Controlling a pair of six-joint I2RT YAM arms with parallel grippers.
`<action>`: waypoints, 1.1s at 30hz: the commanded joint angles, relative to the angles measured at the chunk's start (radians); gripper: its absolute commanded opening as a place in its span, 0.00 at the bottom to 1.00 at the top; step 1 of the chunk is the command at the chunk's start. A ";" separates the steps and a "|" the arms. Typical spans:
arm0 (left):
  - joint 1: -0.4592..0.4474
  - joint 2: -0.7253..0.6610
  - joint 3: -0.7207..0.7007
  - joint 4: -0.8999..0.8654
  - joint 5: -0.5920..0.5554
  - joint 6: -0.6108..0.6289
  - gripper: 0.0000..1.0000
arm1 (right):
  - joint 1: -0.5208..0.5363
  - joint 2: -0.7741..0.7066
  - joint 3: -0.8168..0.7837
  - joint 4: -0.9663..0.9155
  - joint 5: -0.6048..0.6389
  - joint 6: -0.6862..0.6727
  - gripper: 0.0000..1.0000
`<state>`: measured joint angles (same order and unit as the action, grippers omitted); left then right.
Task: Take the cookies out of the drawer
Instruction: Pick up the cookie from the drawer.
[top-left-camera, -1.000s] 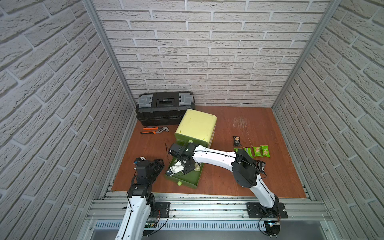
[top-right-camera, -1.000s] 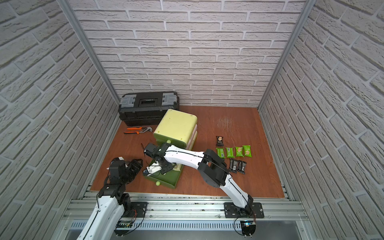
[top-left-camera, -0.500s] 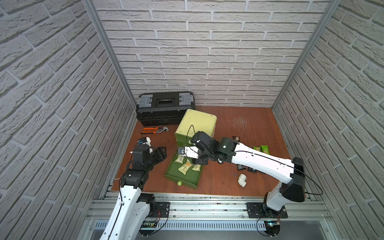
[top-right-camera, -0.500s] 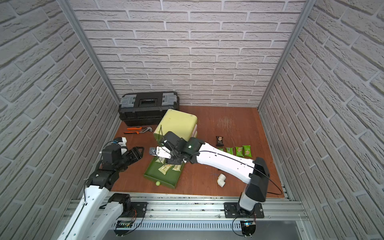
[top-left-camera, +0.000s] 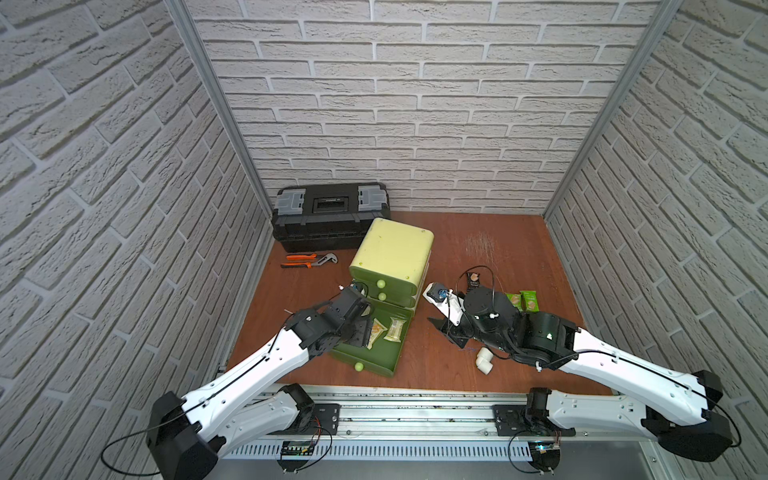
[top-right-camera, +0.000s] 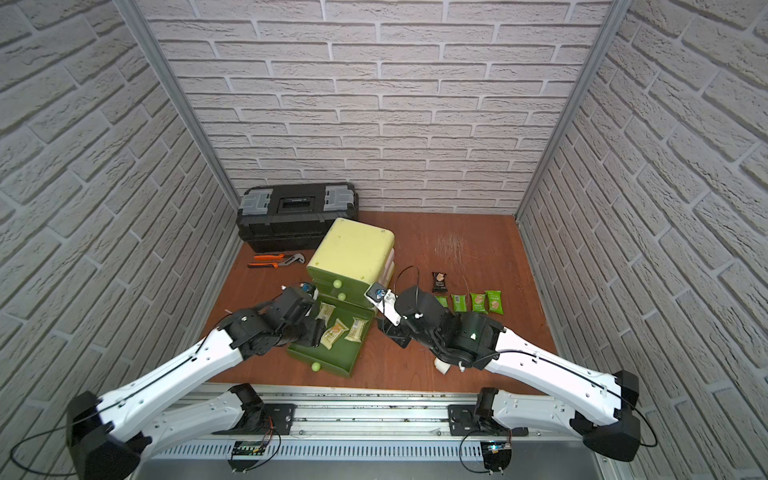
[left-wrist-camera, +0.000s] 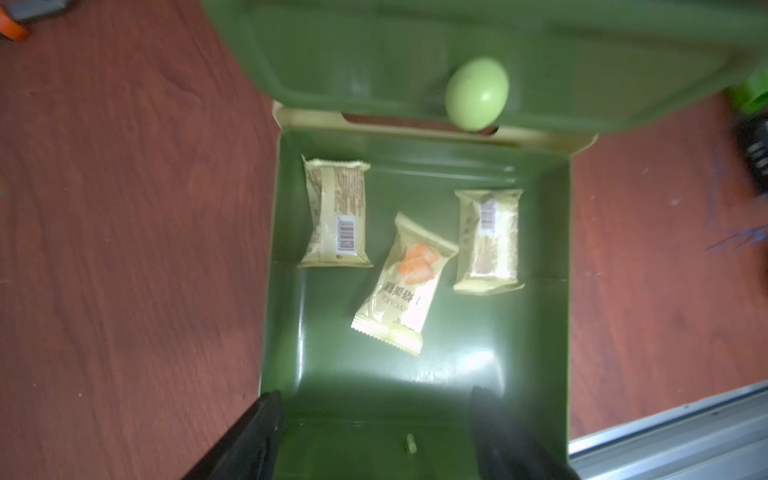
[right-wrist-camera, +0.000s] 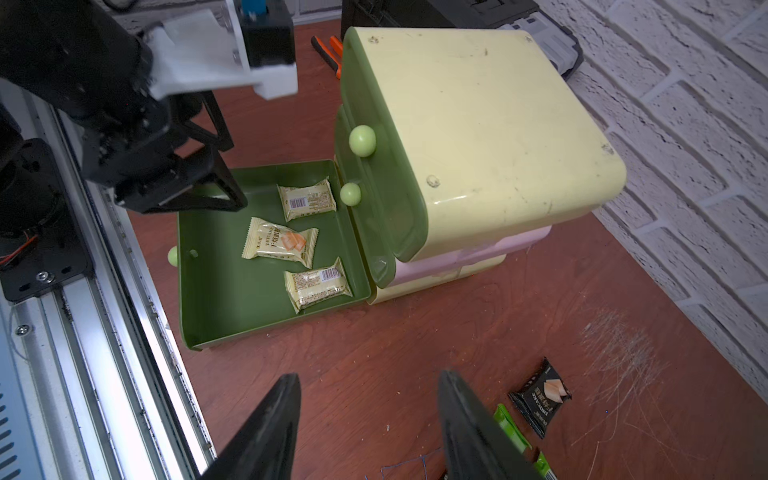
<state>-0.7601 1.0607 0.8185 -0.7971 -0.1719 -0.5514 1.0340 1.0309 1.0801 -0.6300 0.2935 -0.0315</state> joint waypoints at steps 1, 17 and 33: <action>-0.002 0.087 0.044 0.057 0.044 0.111 0.78 | 0.001 -0.032 -0.014 0.027 0.035 0.053 0.58; 0.033 0.284 0.002 0.187 0.115 0.178 0.70 | 0.001 -0.106 -0.060 0.042 0.052 0.035 0.59; 0.051 0.379 -0.045 0.250 0.138 0.159 0.68 | 0.000 -0.088 -0.046 0.041 0.047 0.029 0.59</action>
<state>-0.7177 1.4307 0.7921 -0.5713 -0.0357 -0.3878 1.0340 0.9401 1.0206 -0.6243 0.3359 -0.0036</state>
